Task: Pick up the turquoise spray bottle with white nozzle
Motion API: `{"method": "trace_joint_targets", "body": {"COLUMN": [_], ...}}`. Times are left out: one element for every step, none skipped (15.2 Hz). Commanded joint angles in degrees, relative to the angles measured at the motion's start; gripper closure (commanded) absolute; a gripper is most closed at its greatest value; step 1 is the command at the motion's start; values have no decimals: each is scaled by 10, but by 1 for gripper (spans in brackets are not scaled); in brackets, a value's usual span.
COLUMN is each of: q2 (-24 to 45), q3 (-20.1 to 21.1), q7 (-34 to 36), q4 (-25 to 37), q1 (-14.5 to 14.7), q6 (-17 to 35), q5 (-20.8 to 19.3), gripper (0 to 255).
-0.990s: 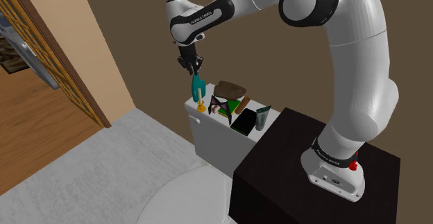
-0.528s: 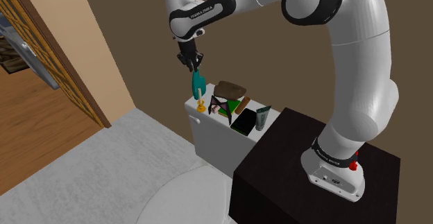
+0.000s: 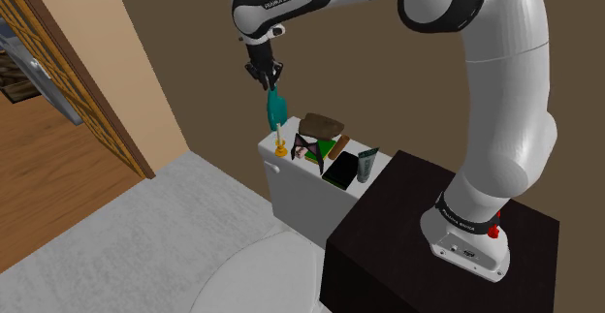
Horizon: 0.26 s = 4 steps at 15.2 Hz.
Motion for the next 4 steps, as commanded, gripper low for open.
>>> {"method": "trace_joint_targets", "body": {"q2": [-3, -4, -4, -4], "q3": [1, 1, 1, 1], "q7": [-2, -3, -3, -3], "q4": [12, 18, 18, 18], "q1": [1, 1, 1, 1], "q6": [-15, -22, -22, -23], "q5": [1, 2, 2, 2], "gripper": [255, 255, 255, 255]}}
